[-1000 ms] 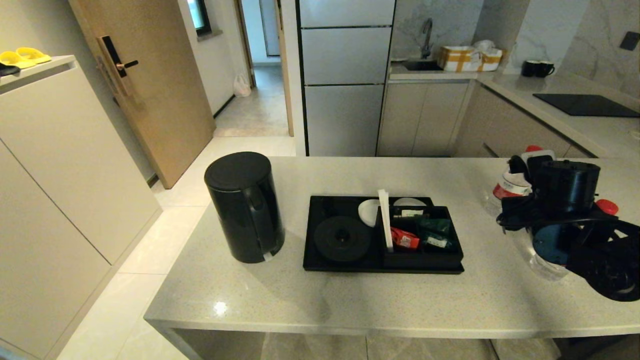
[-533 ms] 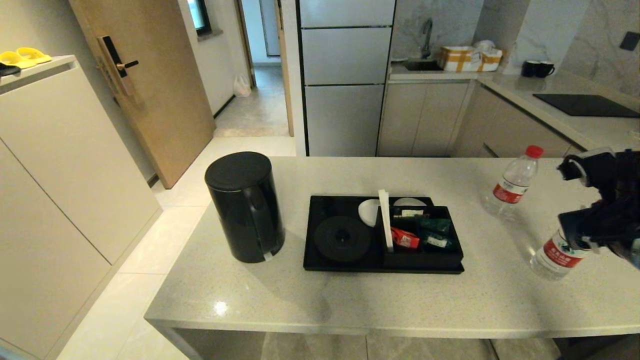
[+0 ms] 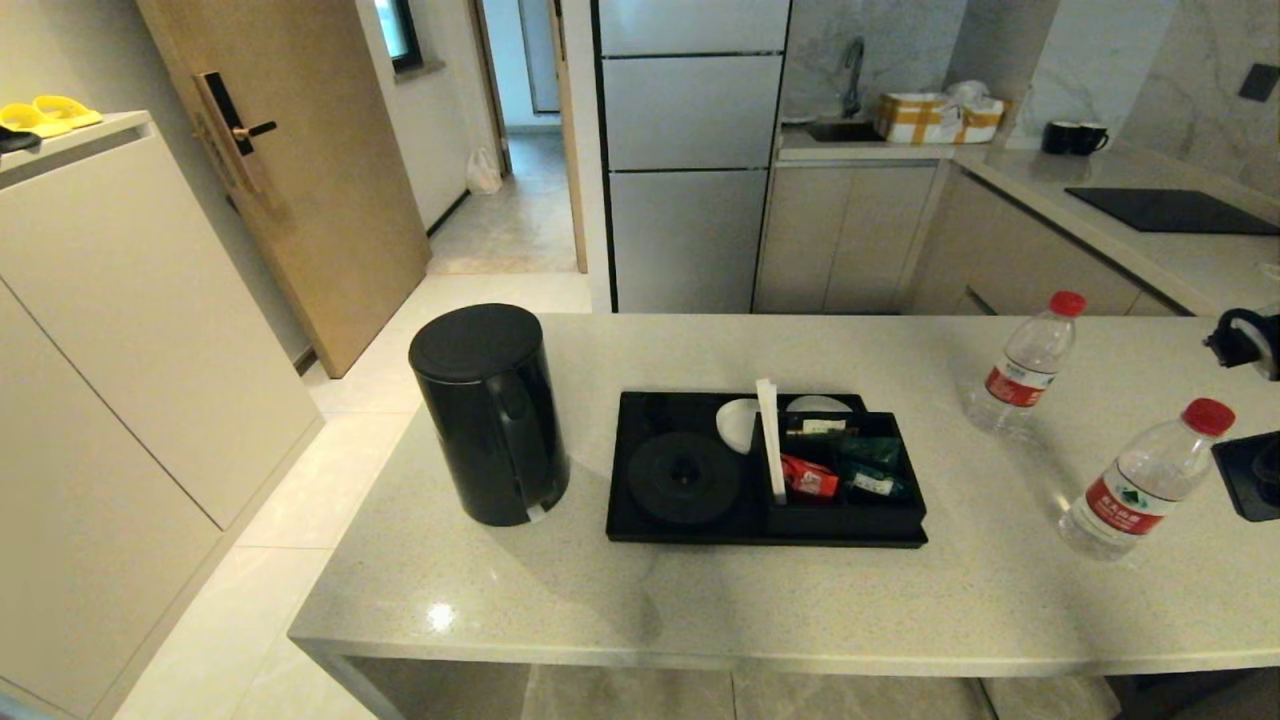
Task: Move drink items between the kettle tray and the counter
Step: Return the bottled water to its original position
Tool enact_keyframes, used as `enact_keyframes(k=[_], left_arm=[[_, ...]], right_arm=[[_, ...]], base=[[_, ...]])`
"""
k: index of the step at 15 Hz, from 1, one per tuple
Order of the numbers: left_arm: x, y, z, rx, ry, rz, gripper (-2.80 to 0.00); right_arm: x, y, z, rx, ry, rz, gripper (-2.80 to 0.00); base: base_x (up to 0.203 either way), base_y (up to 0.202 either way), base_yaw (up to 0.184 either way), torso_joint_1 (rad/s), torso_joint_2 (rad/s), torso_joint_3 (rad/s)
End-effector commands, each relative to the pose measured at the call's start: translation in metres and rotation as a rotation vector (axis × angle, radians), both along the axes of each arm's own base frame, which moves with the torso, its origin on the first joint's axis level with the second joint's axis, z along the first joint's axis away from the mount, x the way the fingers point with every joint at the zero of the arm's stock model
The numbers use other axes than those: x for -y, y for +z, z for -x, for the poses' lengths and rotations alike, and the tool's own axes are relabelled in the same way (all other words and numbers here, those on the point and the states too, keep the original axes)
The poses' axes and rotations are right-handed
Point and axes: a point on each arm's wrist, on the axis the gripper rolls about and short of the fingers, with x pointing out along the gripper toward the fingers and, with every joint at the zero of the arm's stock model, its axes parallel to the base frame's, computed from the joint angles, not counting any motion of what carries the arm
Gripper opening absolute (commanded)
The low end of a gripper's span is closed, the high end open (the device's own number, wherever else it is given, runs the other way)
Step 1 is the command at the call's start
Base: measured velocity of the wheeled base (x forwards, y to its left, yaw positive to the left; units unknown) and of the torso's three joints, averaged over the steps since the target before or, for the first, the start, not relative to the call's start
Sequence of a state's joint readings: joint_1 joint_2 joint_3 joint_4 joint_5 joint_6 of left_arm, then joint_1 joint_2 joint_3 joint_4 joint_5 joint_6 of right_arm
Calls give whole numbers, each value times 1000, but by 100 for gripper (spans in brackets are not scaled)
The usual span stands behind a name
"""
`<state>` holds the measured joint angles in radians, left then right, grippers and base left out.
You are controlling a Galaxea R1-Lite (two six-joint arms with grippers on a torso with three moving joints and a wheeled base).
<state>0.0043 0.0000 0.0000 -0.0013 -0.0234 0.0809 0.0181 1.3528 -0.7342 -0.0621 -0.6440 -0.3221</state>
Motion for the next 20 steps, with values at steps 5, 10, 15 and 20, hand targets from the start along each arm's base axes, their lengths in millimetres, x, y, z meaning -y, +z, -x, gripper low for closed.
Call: enact_keyframes(k=[5, 10, 15, 20], left_arm=[[0, 0, 0, 0, 1, 0, -280], [0, 0, 0, 0, 1, 0, -280], [0, 0, 0, 0, 1, 0, -280], [0, 0, 0, 0, 1, -2, -280]], right_arm=[[-11, -46, -5, 185, 211, -184, 0], [-12, -129, -38, 312, 167, -268, 0], [6, -129, -43, 476, 1, -259, 0], [15, -132, -48, 522, -96, -274, 0]], base=[[0, 0, 0, 0, 0, 0], [0, 0, 0, 0, 0, 0], [0, 0, 0, 0, 0, 0], [0, 0, 0, 0, 0, 0]])
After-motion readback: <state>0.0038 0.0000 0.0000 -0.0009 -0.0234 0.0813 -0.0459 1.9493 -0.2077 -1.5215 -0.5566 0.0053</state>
